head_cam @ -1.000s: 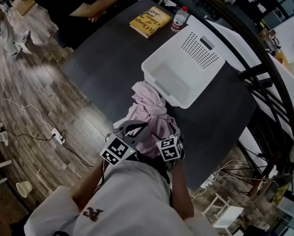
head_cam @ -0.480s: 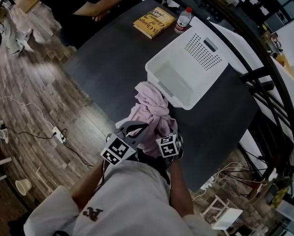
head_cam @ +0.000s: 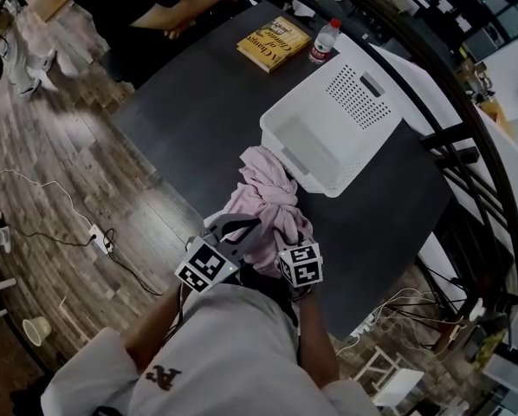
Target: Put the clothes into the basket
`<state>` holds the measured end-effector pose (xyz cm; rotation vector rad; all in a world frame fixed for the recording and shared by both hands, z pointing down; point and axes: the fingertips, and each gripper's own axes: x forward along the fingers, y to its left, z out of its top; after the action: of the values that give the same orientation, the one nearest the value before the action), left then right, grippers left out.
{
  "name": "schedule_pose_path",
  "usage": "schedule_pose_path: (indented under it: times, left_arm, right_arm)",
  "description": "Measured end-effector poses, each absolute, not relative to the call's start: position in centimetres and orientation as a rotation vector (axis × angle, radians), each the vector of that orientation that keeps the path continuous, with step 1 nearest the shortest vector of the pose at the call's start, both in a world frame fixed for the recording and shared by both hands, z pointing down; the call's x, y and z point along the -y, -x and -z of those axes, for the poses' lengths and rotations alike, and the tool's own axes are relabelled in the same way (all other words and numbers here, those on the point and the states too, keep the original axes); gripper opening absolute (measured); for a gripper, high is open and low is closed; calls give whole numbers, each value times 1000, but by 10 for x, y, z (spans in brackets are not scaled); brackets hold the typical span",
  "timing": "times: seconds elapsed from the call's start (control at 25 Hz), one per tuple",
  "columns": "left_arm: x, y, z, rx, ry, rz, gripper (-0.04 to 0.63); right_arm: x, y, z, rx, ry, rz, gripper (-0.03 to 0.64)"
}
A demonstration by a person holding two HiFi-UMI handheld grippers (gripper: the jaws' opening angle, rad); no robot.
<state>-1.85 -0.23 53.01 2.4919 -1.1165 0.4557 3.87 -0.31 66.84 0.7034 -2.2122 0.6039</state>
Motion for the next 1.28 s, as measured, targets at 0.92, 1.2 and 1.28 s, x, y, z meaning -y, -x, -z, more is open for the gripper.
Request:
schedule_pose_path:
  times: [0.92, 1.2, 1.28]
  left_arm:
    - [34, 75, -436, 1149, -2599, -185, -6]
    - [38, 78, -397, 1210, -2627, -123, -7]
    - [37, 76, -387, 1229, -2635, -122, -6]
  right_arm:
    - [16, 31, -493, 2534, -811, -445, 74]
    - [26, 37, -437, 2663, -813, -345, 74]
    - [28, 35, -425, 2699, -810, -328, 74]
